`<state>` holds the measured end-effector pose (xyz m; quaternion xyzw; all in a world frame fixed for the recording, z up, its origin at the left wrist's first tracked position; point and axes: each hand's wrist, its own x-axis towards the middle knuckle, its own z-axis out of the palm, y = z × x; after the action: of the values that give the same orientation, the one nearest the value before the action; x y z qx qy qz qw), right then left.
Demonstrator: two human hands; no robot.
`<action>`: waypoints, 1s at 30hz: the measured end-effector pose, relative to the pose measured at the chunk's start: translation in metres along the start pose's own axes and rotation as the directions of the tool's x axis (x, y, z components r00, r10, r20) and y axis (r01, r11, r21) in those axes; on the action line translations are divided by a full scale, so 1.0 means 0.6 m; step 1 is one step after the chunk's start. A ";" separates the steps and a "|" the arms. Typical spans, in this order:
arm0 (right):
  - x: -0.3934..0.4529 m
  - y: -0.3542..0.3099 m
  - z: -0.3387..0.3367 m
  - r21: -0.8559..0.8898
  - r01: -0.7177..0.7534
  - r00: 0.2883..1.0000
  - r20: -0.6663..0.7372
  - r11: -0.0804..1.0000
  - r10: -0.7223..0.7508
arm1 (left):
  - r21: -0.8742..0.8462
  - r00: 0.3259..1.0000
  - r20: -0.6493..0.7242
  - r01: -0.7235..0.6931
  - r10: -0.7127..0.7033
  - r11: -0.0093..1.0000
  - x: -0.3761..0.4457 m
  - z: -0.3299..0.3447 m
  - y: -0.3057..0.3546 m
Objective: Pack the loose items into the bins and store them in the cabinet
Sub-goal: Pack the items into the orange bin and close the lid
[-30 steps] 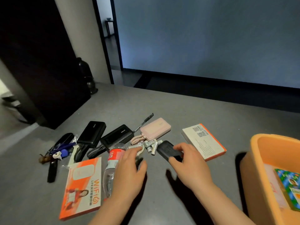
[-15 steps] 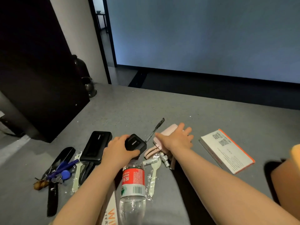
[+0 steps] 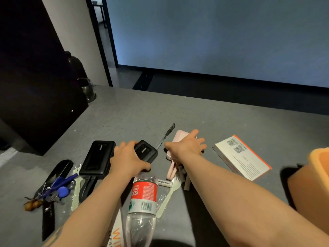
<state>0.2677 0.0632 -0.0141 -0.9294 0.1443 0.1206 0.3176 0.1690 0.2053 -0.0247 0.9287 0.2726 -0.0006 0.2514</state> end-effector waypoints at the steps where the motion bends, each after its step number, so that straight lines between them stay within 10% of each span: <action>1: 0.001 0.000 -0.002 0.038 -0.002 1.000 0.011 0.999 0.002 | -0.007 1.000 -0.025 -0.007 0.007 1.000 0.000 -0.002 0.003; 13: -0.070 0.046 -0.179 0.374 0.288 0.957 -0.148 0.882 -0.250 | -0.172 0.912 -0.350 -0.287 0.214 0.942 -0.099 -0.110 0.130; 30: -0.091 0.430 -0.517 0.341 0.149 0.938 -0.345 0.928 -0.024 | -0.449 0.848 -0.149 -0.517 0.509 0.729 -0.318 0.076 0.428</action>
<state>0.1690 -0.3155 0.0984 -0.8673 0.1739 -0.0819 0.4591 0.1426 -0.0988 0.0816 0.8773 -0.0006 0.1427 0.4582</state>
